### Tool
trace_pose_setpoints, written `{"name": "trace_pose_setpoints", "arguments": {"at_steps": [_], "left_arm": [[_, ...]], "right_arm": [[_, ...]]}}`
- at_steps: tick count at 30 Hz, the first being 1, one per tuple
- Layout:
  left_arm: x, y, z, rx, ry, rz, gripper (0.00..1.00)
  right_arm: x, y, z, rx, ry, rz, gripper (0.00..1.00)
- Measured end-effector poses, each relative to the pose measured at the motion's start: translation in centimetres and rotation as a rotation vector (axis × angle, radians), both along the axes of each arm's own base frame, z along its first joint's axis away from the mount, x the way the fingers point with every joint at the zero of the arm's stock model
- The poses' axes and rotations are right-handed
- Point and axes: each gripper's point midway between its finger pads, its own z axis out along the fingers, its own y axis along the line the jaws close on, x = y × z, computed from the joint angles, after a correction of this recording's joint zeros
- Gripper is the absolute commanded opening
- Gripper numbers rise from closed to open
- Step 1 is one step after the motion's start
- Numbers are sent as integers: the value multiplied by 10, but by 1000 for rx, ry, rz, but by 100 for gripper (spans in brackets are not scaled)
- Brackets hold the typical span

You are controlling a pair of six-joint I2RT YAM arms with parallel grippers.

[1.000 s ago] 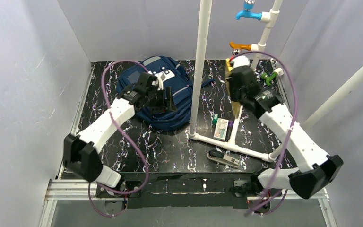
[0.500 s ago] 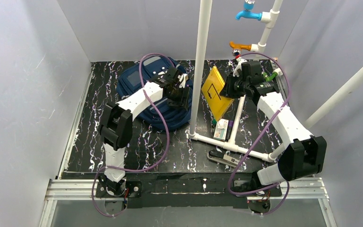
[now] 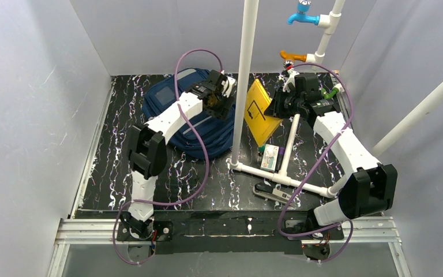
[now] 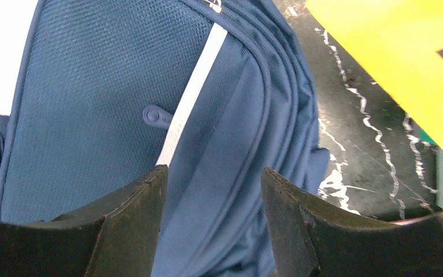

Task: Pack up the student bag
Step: Place the book in the student bag.

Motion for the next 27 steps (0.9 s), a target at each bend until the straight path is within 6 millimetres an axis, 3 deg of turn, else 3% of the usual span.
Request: {"name": "trace_pose_setpoints", "arguments": {"at_steps": [7,11,13,16,19,24,27], "left_arm": [[6,4,-56,136,62,-91,51],[6,3,-56,161,54,-110,35],[6,2,-54,164,47,-117,38],[6,1,-51,169,39,-123,55],[8,5,-48,177,30,-112,59],[8,7,-49,179,33,-107,60],[6,9,-50,186,42,-107,53]], "right_arm": [[-1,1,-1,12,10,12,1],[-3,4,0,27,15,30,1],[-4,5,0,29,17,33,1],[-6,4,-2,23,24,35,1],[-8,4,-3,19,34,37,1],[-8,3,-4,18,38,37,1],[-9,3,-4,17,39,38,1]]}}
